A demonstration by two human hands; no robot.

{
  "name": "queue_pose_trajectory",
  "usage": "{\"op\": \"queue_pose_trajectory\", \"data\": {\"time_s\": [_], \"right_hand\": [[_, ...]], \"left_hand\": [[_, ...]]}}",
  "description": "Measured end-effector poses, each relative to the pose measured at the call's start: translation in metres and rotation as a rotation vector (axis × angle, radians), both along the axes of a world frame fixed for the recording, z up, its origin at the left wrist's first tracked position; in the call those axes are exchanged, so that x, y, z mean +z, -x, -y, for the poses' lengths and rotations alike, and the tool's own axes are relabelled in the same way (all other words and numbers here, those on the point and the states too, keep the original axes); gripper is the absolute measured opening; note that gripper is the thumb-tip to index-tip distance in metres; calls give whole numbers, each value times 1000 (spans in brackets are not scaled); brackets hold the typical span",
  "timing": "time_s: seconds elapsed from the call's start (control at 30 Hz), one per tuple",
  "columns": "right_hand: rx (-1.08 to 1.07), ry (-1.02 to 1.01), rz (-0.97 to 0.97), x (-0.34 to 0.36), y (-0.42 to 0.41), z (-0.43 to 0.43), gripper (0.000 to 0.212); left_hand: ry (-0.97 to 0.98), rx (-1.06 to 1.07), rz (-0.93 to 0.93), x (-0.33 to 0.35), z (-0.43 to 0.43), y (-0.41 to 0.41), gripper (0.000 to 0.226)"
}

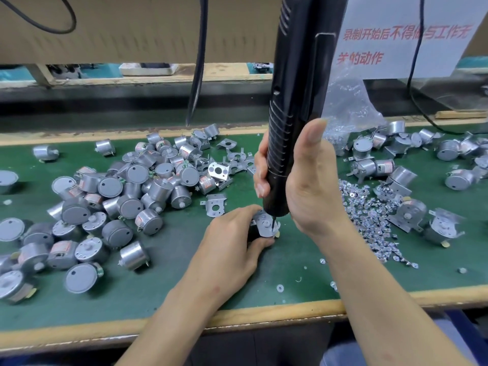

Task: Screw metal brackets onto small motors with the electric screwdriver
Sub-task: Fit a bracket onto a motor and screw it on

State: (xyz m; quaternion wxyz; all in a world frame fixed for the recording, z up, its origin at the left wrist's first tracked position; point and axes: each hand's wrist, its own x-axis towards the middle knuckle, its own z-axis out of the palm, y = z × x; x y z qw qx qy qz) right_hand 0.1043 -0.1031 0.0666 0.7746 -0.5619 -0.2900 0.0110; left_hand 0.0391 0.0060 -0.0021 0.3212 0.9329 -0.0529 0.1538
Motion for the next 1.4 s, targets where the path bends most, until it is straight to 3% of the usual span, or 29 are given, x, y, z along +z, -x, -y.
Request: {"op": "queue_pose_trajectory", "data": {"time_s": [0.6,1.2,1.4], "right_hand": [[19,12,-34,-6,0,-4,83],[16,-5,-55,-13,2,-4,70],[14,32,-37,-14,5,-6,76]], "left_hand": [[3,-18,30,-2,-1,0,29],[-53,37,71,-3,1,0,25],[-21,26,45,-5,1,1,27]]}}
